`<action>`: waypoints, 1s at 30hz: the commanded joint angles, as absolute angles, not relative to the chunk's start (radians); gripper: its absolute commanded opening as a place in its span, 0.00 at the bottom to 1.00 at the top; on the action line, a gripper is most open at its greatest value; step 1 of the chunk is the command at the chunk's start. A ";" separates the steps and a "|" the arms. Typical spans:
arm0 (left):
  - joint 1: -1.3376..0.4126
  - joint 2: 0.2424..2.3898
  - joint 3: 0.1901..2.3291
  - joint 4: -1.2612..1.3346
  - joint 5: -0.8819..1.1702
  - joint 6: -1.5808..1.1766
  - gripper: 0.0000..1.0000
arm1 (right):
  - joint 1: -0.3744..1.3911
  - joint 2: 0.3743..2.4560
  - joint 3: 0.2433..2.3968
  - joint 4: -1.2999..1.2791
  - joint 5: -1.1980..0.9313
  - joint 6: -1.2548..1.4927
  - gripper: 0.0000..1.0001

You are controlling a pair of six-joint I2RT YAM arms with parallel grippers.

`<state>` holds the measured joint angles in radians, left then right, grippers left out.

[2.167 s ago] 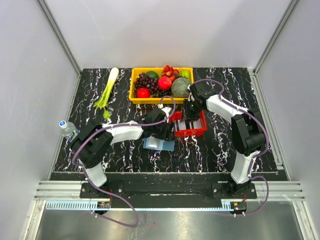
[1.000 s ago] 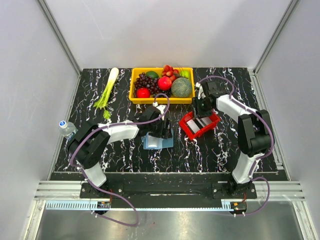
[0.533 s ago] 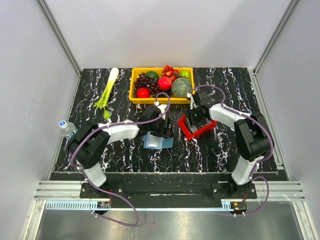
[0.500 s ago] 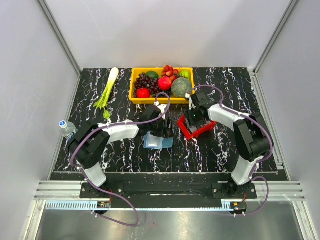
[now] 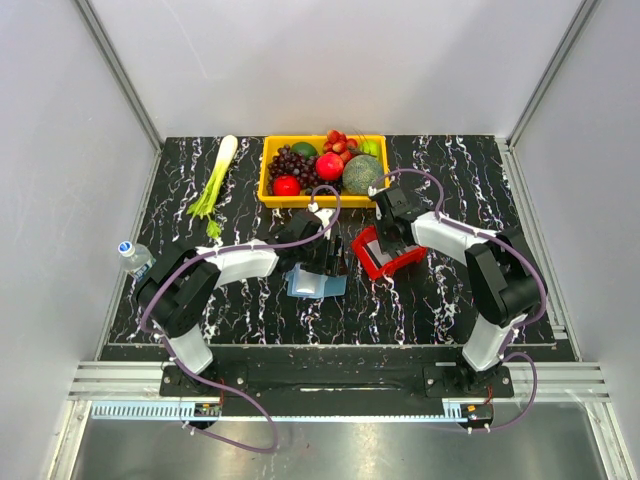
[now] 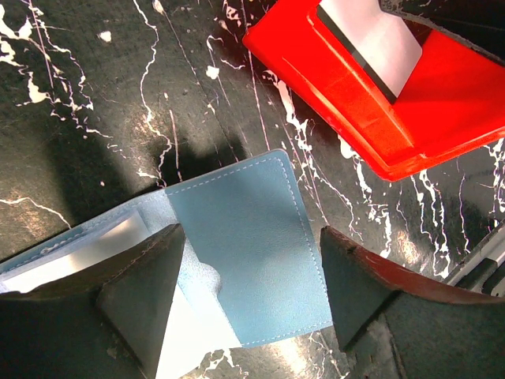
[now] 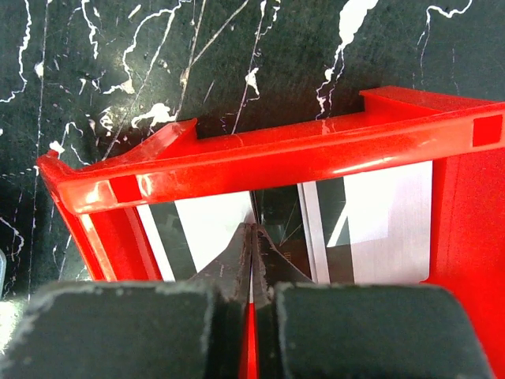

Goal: Put the credit cards into the card holder
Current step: Pick up the credit card from the storage box.

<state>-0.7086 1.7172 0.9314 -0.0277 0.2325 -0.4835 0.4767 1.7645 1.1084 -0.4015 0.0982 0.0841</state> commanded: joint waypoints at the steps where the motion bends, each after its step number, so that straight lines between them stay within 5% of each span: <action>1: -0.704 1.715 0.943 0.012 0.250 -0.488 0.74 | 0.476 1.707 1.097 -0.371 0.083 0.087 0.00; 4: -0.704 1.715 0.942 0.011 0.248 -0.488 0.74 | 0.476 1.678 1.104 -0.370 0.028 0.107 0.02; 6: -0.704 1.712 0.943 0.012 0.250 -0.486 0.74 | 0.476 1.672 1.109 -0.370 0.031 0.124 0.33; 10: -0.703 1.715 0.942 0.015 0.252 -0.485 0.74 | 0.476 1.684 1.115 -0.361 0.025 0.117 0.54; 24: -0.701 1.710 0.937 0.017 0.250 -0.486 0.74 | 0.523 1.810 1.124 -0.402 0.087 0.063 0.64; 30: -0.699 1.706 0.933 0.015 0.249 -0.486 0.74 | 0.538 1.798 1.101 -0.385 0.147 0.071 0.49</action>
